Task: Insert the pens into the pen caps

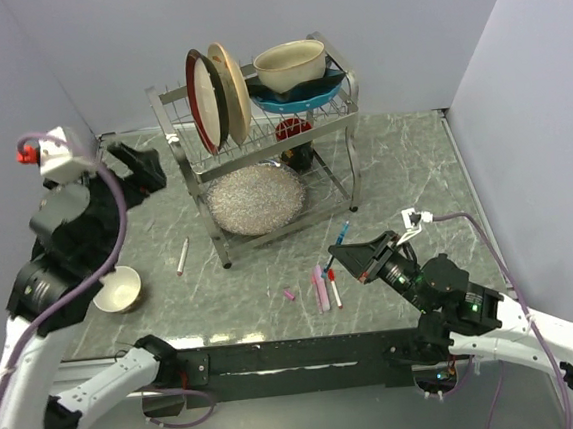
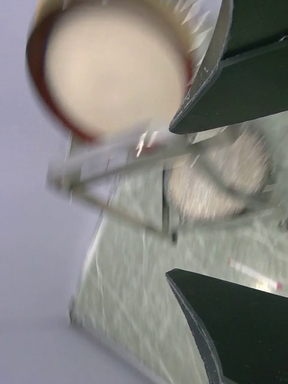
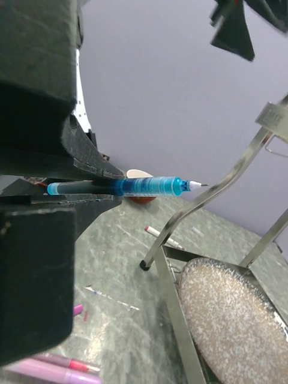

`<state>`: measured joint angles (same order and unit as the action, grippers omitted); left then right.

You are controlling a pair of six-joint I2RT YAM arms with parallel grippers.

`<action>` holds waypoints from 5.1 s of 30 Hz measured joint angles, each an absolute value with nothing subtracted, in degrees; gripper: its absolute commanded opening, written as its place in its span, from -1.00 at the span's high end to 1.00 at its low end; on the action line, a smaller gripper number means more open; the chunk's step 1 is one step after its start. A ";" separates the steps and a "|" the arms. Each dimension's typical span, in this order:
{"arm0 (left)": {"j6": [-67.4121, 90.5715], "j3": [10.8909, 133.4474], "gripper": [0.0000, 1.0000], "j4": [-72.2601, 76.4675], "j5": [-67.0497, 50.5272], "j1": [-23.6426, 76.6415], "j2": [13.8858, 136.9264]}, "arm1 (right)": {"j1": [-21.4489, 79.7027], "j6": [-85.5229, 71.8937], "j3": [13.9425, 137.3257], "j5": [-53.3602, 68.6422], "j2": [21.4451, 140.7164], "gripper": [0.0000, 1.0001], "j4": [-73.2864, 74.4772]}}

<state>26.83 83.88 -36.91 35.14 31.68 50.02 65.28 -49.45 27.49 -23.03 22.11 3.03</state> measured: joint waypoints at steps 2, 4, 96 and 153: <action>26.63 83.22 -0.99 -36.47 33.69 24.27 52.62 | 65.25 -49.45 27.49 -23.05 21.28 1.00 4.29; 27.09 80.44 -0.99 -35.07 29.34 14.09 55.20 | 65.28 -49.50 27.49 -23.11 20.05 1.00 5.72; 19.03 75.20 -0.23 -18.59 11.05 -10.94 99.07 | 65.28 -39.53 31.20 -30.96 26.35 1.00 13.13; 2.17 76.93 -0.08 -29.50 -1.67 -10.31 112.20 | 65.25 -38.72 34.72 -31.92 28.38 1.00 14.17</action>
<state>2.17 76.93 -29.50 -1.67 -10.31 112.20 65.25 -38.72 34.72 -31.92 28.38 14.17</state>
